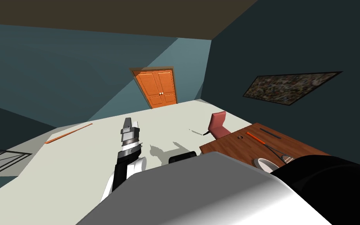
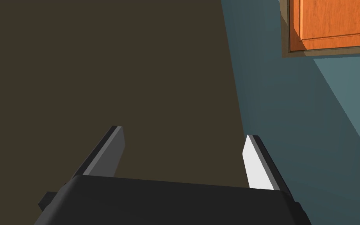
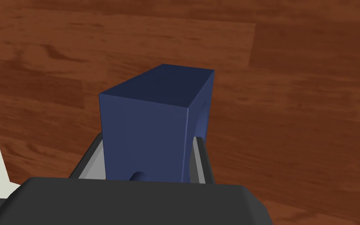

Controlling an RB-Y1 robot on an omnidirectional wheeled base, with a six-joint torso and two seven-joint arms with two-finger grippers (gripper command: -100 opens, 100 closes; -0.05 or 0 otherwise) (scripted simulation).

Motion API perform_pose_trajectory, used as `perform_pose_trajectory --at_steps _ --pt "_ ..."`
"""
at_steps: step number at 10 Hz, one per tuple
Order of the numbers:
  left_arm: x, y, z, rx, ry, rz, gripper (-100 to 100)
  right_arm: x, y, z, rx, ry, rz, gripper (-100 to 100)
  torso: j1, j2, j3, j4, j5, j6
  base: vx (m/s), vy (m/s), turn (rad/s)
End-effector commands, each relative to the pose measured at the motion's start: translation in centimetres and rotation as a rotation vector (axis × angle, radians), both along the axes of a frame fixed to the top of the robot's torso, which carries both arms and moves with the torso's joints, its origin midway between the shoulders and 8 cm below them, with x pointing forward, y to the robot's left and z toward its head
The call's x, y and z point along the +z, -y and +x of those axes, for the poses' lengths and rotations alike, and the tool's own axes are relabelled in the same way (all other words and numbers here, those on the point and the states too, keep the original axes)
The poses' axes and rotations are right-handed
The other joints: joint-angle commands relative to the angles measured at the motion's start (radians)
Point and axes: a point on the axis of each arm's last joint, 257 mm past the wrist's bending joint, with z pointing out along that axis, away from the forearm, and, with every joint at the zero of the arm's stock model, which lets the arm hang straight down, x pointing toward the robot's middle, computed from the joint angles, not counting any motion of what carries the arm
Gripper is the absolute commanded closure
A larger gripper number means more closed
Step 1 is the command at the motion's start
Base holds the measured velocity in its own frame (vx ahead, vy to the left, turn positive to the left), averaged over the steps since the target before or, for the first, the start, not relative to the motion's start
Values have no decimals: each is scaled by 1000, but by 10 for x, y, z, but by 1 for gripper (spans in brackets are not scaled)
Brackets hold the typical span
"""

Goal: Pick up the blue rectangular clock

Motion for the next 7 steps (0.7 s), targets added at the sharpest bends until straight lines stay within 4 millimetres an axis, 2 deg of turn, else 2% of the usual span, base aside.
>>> perform_pose_trajectory --at_steps 1,2,3,5,6,7 --pt "0 0 0 0 0 0 0 0 0 0 0 0 0 100 0 0 0 0 0 0 0 0 0" --pt "0 0 0 0 0 0 0 0 0 0 0 0 0 0 0 0 0 0 0 0 0 0 0" --pt "0 0 0 0 0 0 0 10 12 0 5 0 -1 100 0 0 0 0 0 0 -5 55 -53" --pt "0 0 0 0 0 0 0 20 23 -1 12 0 -1 100 6 1 0 0 1 1 -10 89 -49" --pt "0 0 0 0 0 0 0 16 17 1 12 0 -3 100 7 1 0 0 2 1 0 38 -15" --pt "0 0 0 0 0 0 0 16 17 0 10 -1 -1 0 4 0 0 0 1 0 -1 8 -2"
